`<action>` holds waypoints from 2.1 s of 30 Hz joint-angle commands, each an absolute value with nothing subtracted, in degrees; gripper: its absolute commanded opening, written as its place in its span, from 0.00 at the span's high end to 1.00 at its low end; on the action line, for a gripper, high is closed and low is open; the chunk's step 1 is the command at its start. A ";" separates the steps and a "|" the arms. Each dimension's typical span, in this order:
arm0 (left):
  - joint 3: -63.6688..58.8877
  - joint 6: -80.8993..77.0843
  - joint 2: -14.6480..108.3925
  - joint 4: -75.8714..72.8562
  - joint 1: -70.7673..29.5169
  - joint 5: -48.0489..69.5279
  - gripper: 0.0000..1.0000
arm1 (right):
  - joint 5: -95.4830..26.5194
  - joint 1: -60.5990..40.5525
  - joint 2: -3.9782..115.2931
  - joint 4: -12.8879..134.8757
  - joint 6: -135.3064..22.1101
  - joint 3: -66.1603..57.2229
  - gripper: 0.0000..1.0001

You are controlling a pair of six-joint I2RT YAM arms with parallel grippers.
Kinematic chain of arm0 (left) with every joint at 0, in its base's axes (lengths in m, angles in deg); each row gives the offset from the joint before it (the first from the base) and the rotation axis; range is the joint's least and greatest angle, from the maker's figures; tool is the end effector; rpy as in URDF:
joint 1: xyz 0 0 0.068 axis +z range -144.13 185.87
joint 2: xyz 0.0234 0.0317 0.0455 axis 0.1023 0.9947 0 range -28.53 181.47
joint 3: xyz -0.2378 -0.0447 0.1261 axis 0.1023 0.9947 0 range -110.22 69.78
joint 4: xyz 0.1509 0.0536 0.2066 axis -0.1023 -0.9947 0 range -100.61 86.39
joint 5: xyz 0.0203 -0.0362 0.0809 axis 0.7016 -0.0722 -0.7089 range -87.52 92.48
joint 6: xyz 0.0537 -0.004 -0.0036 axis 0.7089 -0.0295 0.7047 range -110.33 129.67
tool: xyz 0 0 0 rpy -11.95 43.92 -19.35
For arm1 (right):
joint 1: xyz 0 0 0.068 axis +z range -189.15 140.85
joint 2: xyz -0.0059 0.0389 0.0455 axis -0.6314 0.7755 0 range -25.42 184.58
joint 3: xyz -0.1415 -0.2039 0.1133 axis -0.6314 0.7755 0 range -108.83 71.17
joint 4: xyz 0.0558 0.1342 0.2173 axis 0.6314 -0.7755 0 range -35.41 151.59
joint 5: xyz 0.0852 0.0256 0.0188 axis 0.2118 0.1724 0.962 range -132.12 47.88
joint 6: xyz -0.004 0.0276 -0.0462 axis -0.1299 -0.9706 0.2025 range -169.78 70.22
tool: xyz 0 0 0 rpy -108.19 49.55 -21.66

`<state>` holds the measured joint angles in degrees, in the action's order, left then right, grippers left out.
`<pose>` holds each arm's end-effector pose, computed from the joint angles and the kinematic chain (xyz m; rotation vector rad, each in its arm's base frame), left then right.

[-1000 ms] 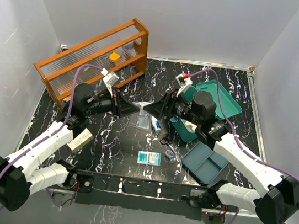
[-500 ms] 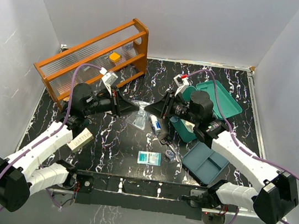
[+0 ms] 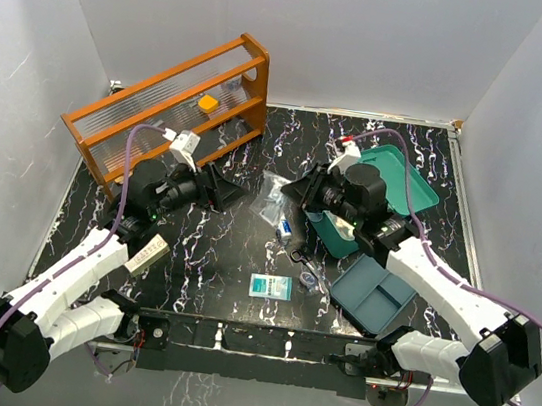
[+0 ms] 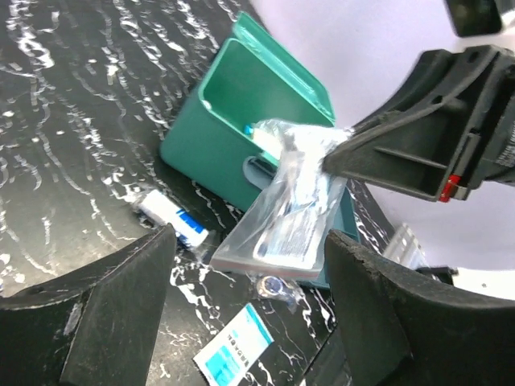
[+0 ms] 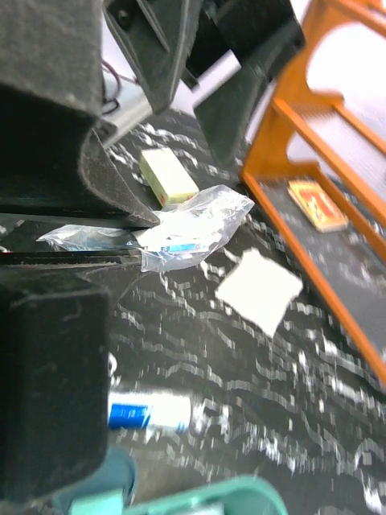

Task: Organize the medicine kit

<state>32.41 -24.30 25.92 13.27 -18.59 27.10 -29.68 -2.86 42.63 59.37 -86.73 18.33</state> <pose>0.1983 -0.1066 0.3133 0.2213 1.6775 -1.1193 0.2188 0.1703 0.3194 -0.1493 2.0094 1.0552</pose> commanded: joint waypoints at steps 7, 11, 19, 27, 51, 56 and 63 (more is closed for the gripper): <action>34.22 -20.71 24.88 9.10 -18.37 17.42 0.24 | -48.36 -13.33 39.09 41.56 -81.69 9.73 0.94; 36.11 -20.19 25.52 10.44 -18.38 17.41 0.23 | -49.68 -18.50 36.87 36.72 -80.92 9.09 0.94; 36.01 -19.87 26.72 10.11 -18.38 17.66 0.23 | -56.09 -21.66 34.57 30.55 -81.40 10.21 0.93; 36.38 -20.10 26.25 10.44 -18.38 17.59 0.22 | -56.29 -21.75 36.18 30.98 -81.91 12.10 0.93; 36.78 -20.83 28.04 11.51 -18.38 18.08 0.21 | -58.32 -21.84 43.93 33.28 -85.29 18.65 0.93; 36.73 -20.83 28.29 11.62 -18.38 18.03 0.21 | -60.50 -21.82 44.01 33.12 -85.02 19.02 0.92; 37.25 -20.78 27.05 12.28 -18.42 17.07 0.21 | -64.79 -21.90 43.17 30.18 -85.04 17.11 0.65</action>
<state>36.85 -21.00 28.37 10.15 -18.59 17.90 -60.30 -21.65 44.49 29.78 -85.53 19.22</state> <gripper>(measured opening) 0.790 0.307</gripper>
